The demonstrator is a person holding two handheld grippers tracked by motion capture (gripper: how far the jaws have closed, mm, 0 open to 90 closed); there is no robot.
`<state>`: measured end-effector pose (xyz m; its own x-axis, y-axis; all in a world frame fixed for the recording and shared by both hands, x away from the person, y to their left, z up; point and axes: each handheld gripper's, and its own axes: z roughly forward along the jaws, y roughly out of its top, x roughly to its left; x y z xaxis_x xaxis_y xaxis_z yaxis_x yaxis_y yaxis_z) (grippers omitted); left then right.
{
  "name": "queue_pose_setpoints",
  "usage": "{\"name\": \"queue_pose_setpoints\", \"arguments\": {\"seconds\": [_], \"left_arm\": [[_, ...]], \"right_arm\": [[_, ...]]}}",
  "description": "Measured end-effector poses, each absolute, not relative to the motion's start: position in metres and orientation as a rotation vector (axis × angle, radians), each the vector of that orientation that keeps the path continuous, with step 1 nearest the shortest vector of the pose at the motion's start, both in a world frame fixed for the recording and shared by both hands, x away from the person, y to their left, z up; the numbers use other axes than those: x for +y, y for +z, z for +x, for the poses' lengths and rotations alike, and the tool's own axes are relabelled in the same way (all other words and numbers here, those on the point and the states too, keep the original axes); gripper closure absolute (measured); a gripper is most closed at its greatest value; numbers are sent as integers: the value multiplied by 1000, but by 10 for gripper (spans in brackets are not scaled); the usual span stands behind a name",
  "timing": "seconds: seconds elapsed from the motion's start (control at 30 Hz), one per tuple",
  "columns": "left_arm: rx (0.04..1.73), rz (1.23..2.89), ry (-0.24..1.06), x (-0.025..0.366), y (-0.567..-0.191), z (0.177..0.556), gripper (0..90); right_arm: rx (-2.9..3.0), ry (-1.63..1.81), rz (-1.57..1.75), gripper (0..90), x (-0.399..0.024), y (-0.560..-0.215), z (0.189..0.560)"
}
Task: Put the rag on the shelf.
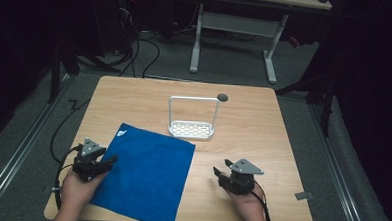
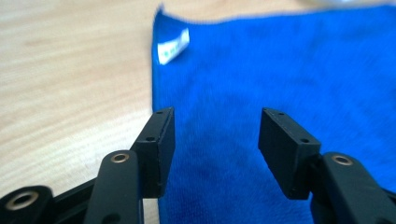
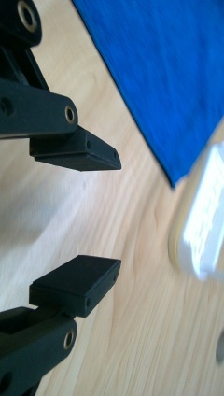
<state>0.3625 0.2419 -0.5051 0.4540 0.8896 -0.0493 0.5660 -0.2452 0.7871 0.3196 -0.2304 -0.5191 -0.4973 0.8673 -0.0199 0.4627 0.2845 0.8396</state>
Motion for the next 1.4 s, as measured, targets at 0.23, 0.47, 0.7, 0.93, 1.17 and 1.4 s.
{"name": "queue_pose_setpoints", "arguments": {"seconds": [0.23, 0.47, 0.7, 0.93, 1.17, 1.4], "left_arm": [[1216, 1933, 529, 244, -507, 364, 462], [1200, 1919, 533, 245, -508, 363, 461], [1205, 1913, 539, 246, -509, 363, 459], [1199, 1900, 550, 250, -509, 359, 463], [1205, 1909, 527, 255, -512, 350, 515], [1215, 1981, 497, 260, -521, 336, 650]], "right_arm": [[2039, 1147, 1202, 459, -238, -514, 319], [2046, 1160, 1197, 463, -236, -513, 320], [2066, 1158, 1176, 474, -228, -514, 318], [2125, 1157, 1114, 509, -213, -512, 316], [2190, 1183, 1039, 560, -188, -509, 314], [2283, 1216, 960, 667, -158, -510, 316]]}}
